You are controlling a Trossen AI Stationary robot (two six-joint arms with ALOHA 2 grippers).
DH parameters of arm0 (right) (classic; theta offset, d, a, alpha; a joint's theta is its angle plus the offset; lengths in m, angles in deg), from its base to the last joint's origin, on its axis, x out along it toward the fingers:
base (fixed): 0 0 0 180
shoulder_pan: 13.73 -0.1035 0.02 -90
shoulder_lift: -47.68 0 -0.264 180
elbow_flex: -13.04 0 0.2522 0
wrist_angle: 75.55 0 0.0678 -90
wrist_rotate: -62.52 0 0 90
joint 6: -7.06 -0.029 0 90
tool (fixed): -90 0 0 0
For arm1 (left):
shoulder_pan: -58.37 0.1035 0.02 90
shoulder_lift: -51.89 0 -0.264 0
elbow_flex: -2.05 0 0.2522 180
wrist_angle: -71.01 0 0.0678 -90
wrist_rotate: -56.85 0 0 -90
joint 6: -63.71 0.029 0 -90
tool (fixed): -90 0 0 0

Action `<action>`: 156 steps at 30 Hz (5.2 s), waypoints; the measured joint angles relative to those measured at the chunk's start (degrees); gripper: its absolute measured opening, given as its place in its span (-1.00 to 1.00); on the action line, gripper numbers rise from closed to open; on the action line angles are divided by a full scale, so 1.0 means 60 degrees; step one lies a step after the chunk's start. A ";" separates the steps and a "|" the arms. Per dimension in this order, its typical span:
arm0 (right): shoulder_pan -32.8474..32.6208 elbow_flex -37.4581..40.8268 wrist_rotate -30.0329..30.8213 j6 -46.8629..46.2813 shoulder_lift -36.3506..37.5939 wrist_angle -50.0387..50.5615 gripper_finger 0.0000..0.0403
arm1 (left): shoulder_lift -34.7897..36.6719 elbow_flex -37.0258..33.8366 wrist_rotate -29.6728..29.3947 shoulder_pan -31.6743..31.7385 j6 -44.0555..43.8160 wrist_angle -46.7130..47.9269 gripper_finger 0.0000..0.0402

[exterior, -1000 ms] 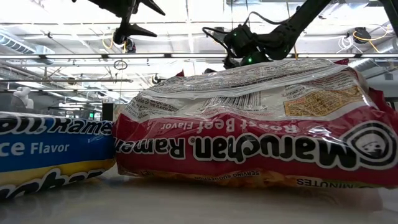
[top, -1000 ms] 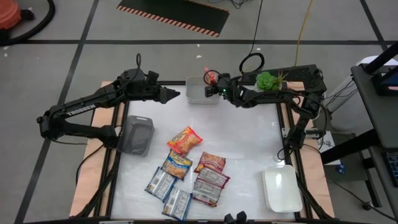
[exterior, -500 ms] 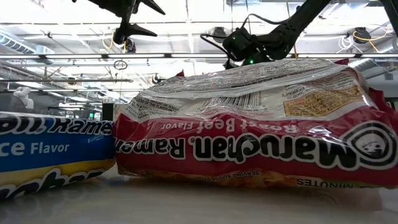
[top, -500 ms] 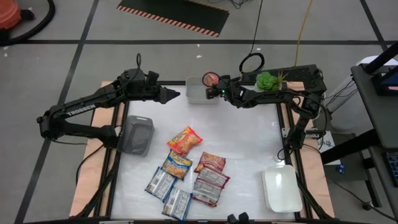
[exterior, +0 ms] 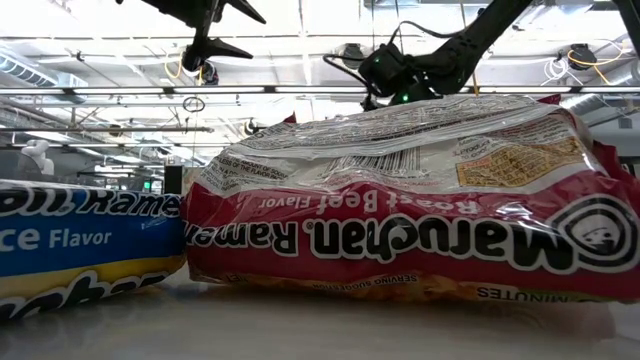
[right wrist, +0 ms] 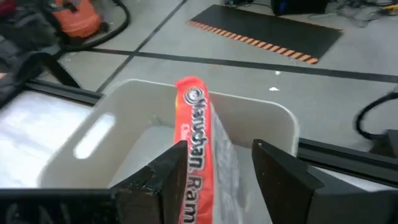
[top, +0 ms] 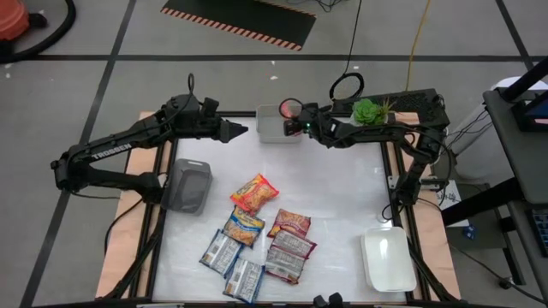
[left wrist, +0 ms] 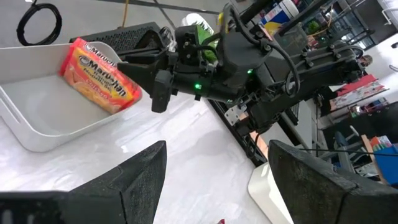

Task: Sort Maruchan noodles
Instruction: Put the right orange noodle pack into the gray bin

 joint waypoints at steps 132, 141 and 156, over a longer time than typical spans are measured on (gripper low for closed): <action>-0.0113 -0.3683 -0.3483 0.6264 -0.2390 0.3063 -0.22 | 0.0004 0.0004 -0.1508 -0.1253 -0.1555 0.2481 0.40; -0.0440 -0.3683 -0.1895 0.7016 -0.2891 0.2845 0.27 | 0.0004 0.0004 -0.1495 -0.1255 -0.1622 0.2477 0.40; -0.0495 -0.3679 -0.1319 0.7303 -0.2895 0.3415 -0.11 | 0.0004 0.0004 -0.1490 -0.1260 -0.1585 0.2484 0.40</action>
